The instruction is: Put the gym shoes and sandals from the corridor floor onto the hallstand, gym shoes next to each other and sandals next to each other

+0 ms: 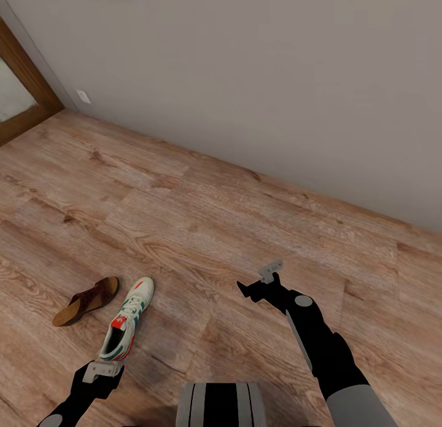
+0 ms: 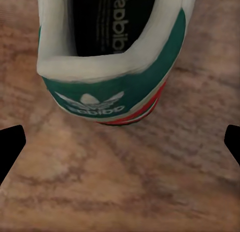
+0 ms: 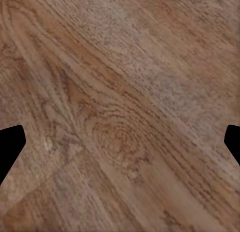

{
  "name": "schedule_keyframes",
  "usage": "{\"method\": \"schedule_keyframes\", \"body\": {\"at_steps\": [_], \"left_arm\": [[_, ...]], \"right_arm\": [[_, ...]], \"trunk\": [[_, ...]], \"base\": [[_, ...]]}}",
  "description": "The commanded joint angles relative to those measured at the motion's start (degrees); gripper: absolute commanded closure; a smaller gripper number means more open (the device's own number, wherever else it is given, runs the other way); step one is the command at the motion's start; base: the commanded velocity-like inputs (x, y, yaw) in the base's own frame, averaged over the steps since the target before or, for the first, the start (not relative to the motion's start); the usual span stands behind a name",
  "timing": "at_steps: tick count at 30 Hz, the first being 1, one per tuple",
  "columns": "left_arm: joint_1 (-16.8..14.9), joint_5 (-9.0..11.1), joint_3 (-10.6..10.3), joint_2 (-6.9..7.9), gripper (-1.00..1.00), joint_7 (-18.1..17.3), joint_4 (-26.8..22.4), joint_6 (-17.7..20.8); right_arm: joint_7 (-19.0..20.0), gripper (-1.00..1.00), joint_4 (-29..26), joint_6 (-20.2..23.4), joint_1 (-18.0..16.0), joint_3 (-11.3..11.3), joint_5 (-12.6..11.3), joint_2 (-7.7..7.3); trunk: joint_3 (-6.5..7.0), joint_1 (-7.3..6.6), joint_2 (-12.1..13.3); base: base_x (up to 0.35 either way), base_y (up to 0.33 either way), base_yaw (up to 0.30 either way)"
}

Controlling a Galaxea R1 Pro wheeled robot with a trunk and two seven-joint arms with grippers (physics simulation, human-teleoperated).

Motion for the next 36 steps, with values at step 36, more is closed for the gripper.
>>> {"method": "schedule_keyframes", "body": {"at_steps": [36], "left_arm": [[-0.1,-0.6,0.6,-0.05,-1.0,-0.4,0.0,-0.3]], "right_arm": [[0.4,-1.0,-0.1,0.2,0.0,-0.1,0.6,0.01]], "trunk": [[-0.03,-0.01,0.0]], "base": [[0.057,0.016,0.0]]}}
